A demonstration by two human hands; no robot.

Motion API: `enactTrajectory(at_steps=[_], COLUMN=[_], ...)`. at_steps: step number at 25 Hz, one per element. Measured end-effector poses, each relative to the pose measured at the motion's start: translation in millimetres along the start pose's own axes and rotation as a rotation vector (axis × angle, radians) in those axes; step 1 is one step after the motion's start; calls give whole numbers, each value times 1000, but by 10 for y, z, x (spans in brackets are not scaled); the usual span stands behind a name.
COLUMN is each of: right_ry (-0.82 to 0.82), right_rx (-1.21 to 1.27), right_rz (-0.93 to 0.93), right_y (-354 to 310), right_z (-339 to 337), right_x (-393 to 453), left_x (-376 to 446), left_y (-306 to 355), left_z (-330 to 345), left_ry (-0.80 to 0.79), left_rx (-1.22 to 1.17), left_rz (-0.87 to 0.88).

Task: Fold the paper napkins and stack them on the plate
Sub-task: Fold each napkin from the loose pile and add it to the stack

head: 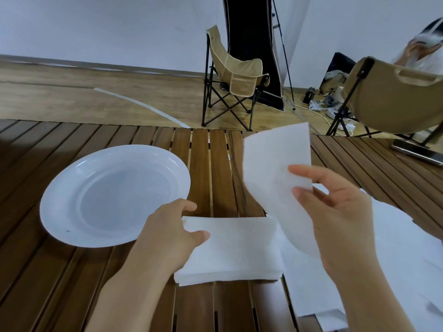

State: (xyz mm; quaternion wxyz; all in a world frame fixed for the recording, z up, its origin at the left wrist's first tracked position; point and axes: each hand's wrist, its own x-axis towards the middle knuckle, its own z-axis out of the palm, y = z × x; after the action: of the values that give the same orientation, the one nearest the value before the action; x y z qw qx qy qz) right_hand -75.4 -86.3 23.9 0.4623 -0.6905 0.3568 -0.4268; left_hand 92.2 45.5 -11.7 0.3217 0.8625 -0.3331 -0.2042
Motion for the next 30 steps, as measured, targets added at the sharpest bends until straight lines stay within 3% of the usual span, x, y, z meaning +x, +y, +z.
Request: enactTrajectory(at_steps=[5,9,15,20,30], right_ry=[-73,-92,-159,-54,-8], right_rx=[525,487,258,-2,-137], right_rz=[138,222,244,187,101], right_y=[-123,-39,153,185,211], right_z=[-39,-75,-39,-32,-28], right_x=[-2,29,53,39,57], left_x=[9,11,46,76,86], left_y=[154,195,139,91,57], left_z=[-69,-110,-151,-108,-146], left_ry=[-94,-49,127,208,309], left_rx=[-519,-723,-540,-385,-173], left_rz=[47,113,209,232,312])
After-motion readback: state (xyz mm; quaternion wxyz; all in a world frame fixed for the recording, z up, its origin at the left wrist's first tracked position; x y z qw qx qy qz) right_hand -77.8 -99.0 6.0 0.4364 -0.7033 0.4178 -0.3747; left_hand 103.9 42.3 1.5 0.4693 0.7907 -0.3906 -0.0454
